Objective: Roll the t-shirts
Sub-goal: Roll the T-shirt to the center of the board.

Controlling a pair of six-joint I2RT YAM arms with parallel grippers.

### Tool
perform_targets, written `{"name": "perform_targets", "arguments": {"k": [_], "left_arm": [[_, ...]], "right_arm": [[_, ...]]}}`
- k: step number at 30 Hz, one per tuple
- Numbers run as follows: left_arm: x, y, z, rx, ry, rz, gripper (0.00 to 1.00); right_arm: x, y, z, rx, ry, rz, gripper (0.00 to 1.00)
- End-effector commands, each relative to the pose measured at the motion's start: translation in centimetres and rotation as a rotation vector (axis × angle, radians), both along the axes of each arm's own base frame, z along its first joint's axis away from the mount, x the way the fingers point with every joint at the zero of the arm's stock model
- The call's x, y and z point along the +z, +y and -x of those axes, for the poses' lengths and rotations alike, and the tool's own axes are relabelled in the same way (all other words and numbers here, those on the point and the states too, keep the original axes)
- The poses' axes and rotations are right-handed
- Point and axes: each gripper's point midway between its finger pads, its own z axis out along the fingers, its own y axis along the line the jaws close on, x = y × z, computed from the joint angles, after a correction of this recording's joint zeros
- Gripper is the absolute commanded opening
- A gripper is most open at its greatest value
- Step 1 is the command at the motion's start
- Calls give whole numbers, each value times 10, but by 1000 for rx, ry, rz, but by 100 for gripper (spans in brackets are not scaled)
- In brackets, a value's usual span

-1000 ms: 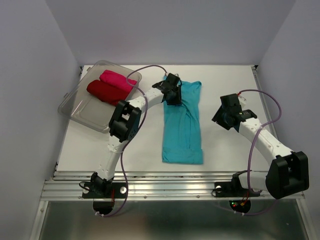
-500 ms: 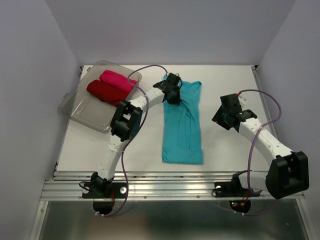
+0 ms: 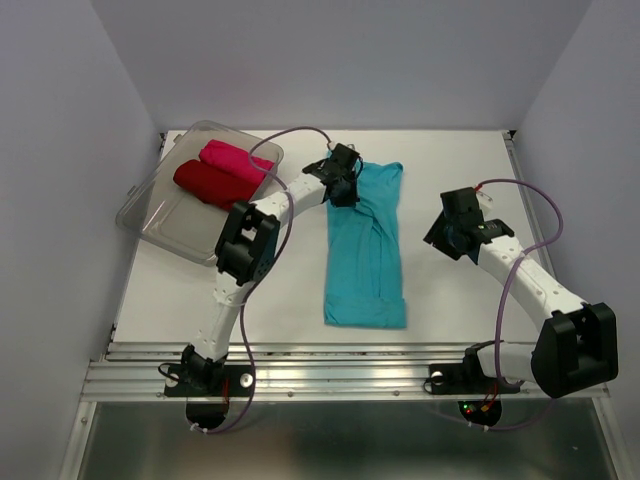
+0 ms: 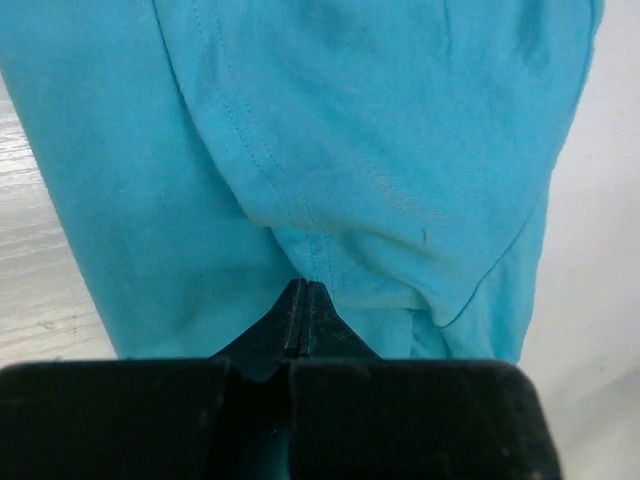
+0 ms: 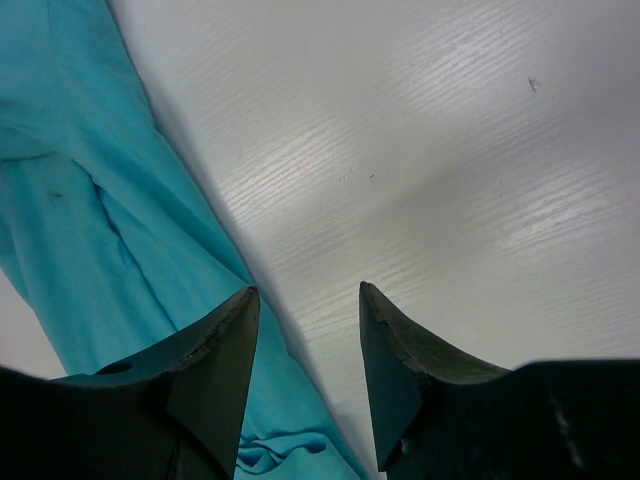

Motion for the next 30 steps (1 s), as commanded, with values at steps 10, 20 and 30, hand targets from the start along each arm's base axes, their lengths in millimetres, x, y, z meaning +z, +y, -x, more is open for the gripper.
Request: {"name": "perform_targets", "arguments": {"k": [10,20,30], "left_arm": [[78,18,1,23,-122,55,0],[48,32,11,24,-65,41,0],[50,35,4,22,-66,28,53]], "right_arm": [[12,-4,-7,-15,-44,2,50],[10,-4,-6,-11,-37,4,50],[13,10,-18,68,-40,-21,50]]}}
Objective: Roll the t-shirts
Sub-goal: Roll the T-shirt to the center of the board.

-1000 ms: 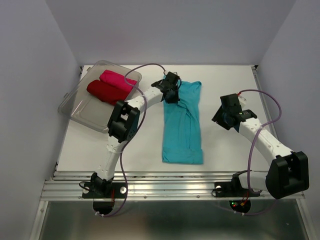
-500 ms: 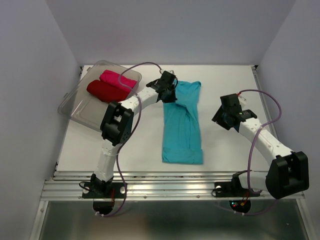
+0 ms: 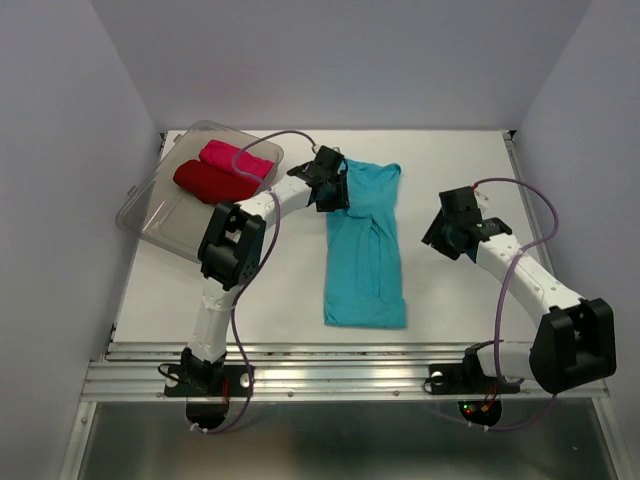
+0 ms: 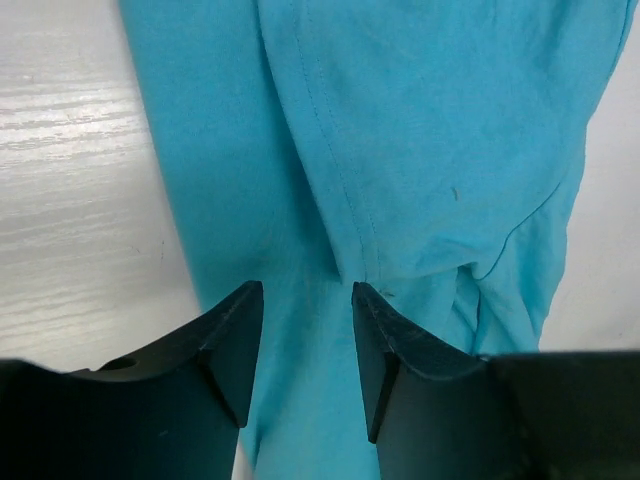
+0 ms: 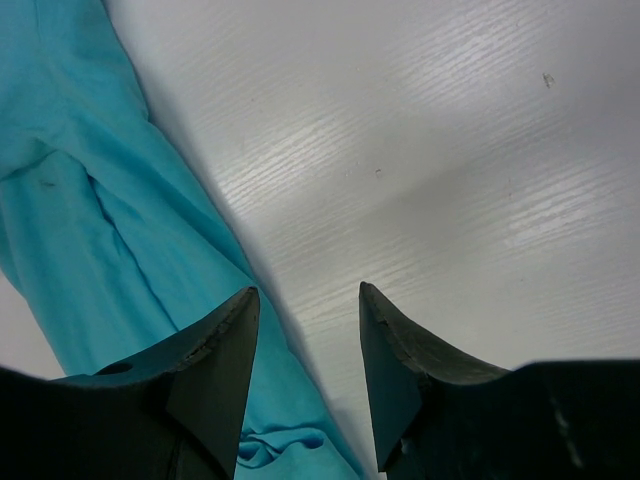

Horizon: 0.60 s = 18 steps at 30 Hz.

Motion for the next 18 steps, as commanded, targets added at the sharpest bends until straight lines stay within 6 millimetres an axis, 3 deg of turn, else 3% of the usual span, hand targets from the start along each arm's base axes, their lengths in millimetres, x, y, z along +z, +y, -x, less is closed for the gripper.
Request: {"name": "perform_targets", "arguments": {"k": [1,6,9,13,14,15,16,18], "left_arm": [[45,-1,-12,-3,-89,29,56],[72,0,-12,-4,-133,49,57],[79,1,-11,-4,-143,58,56],[89,-7,-7,-35,-149,99,55],[90,-9,-6,-43,-146,108,55],[92,-12,-4,-58,-140,121,54],[93,-13,-3,-64,-139,130,54],[93,-13,0,-68,-137,134,54]], "right_arm": [[12,11,-21,64,-38,-23,50],[22,19,-45,99,-66,-27,49],[31,25,-63,111,-105,-32,49],[43,42,-109,170,-143,-39,49],[44,45,-118,184,-145,-40,49],[30,50,-128,203,-114,-37,48],[41,55,-143,209,-146,-44,47],[40,62,-160,221,-155,-56,42]]}}
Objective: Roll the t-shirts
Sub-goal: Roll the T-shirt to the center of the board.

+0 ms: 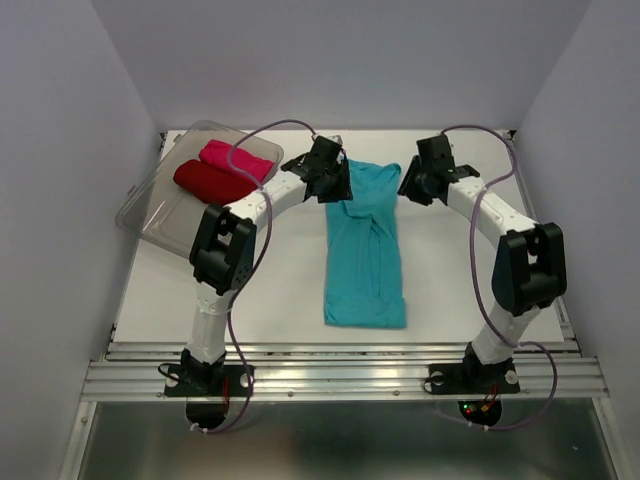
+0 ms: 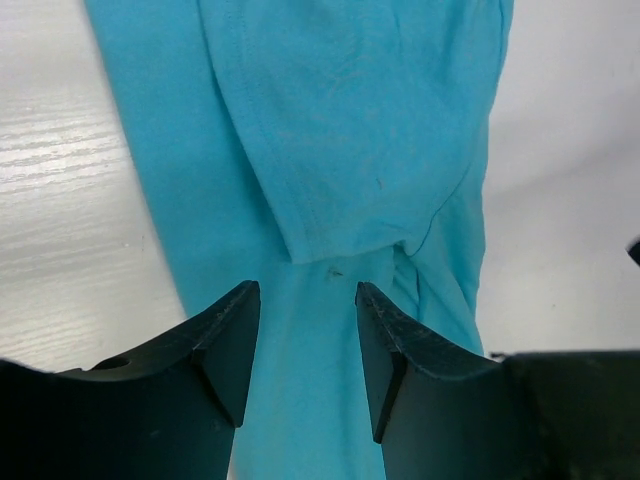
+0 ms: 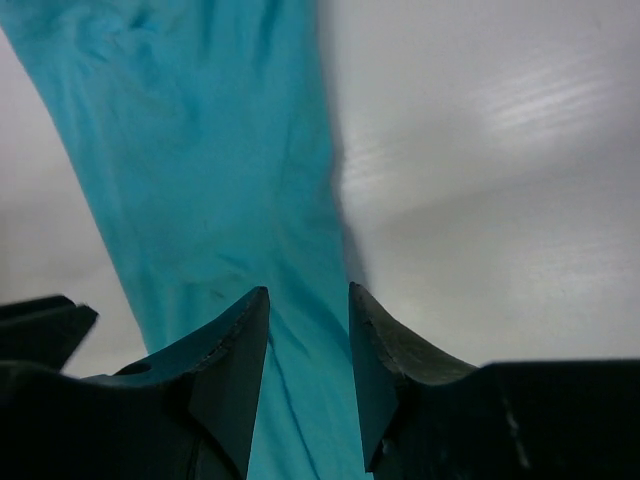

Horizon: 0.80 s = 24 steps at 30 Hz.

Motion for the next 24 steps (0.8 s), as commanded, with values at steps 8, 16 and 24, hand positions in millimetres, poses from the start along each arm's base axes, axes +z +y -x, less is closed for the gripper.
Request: {"name": "perform_targets", "arguments": {"k": [8,16,24], "left_arm": [[69,7,16,-25,-108,88,54],[60,23,50,-30,-76,92,54],[50,35,87,-51,-62,71,55]], "right_arm": [[1,26,-116,55,-118,-51,23],[-57,34,-183,-1,-120,-69,23],[-78,44,-213,11,-135,-121,23]]}}
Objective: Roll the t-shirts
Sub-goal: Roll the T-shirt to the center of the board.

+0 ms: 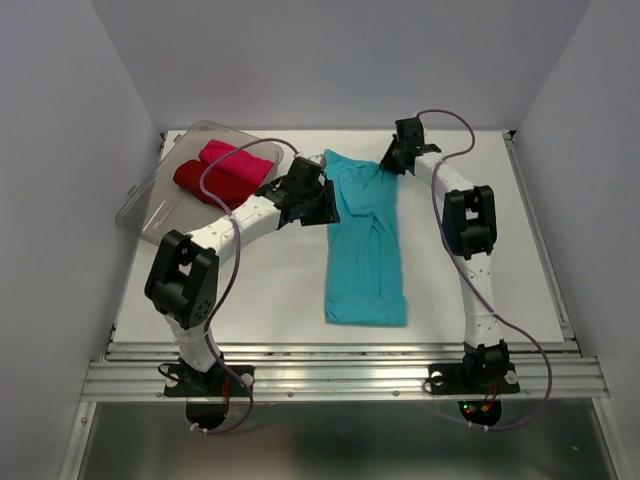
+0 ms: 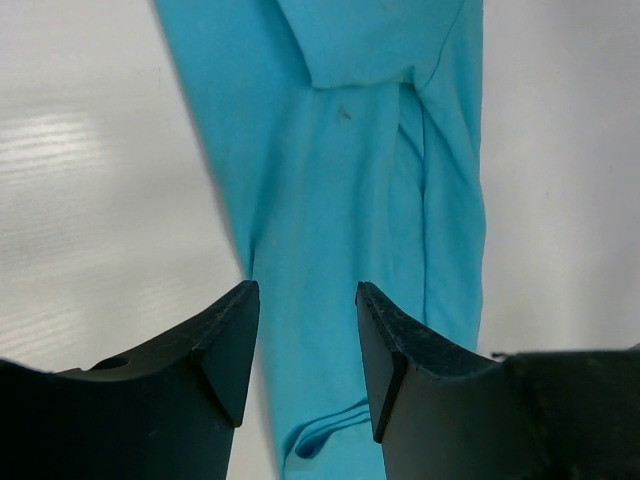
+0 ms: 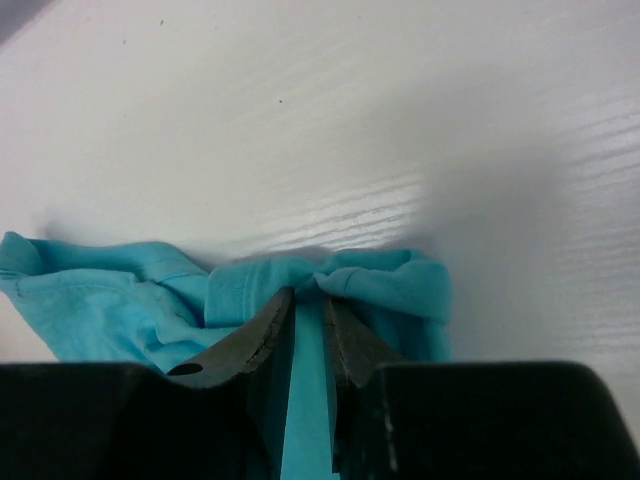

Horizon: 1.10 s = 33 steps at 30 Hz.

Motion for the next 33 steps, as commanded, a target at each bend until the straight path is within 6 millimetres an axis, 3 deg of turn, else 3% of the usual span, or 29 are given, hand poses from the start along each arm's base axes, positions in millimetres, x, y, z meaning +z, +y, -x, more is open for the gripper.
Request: {"name": "perform_targets", "arguments": {"k": [1,4,5,9,10,11,16,17,19,20,23,24,27,28,33], "left_arm": [[28,0,17,-17,-66,36,55],[26,7,26,-5,-60,33,55],[25,8,29,-3,-62,33,56],[22,15,39,19,-53,34,57],[16,19,44,23,-41,27,57],[20,20,47,30,-47,40,57],[15,30,71,41,-32,56,57],[16,30,75,38,-32,63,57],[14,31,87,34,-19,75,58],[12,31,92,31,-12,78,58],[5,31,113,14,13,85,58],[-4,33,122,15,36,81,58],[-11,26,146,-25,59,96,58],[-23,28,156,-33,86,83,58],[-50,20,197,-80,185,120,56]], "right_arm": [[16,6,-14,14,-46,-48,23],[60,8,-13,32,-111,-63,24],[90,8,-11,36,-155,-68,24],[130,-1,7,39,-198,-39,27],[161,-4,17,43,-239,-33,29],[149,-8,30,42,-202,-17,29],[142,-26,103,53,-109,25,32],[132,-33,133,48,-70,35,32],[123,-39,164,45,-39,34,33],[114,-44,193,49,-9,32,33],[102,-37,239,85,34,15,34],[95,-34,267,104,63,23,35],[92,-25,309,114,95,-5,36],[77,-24,326,117,136,-2,36],[54,-4,390,131,225,-75,37]]}}
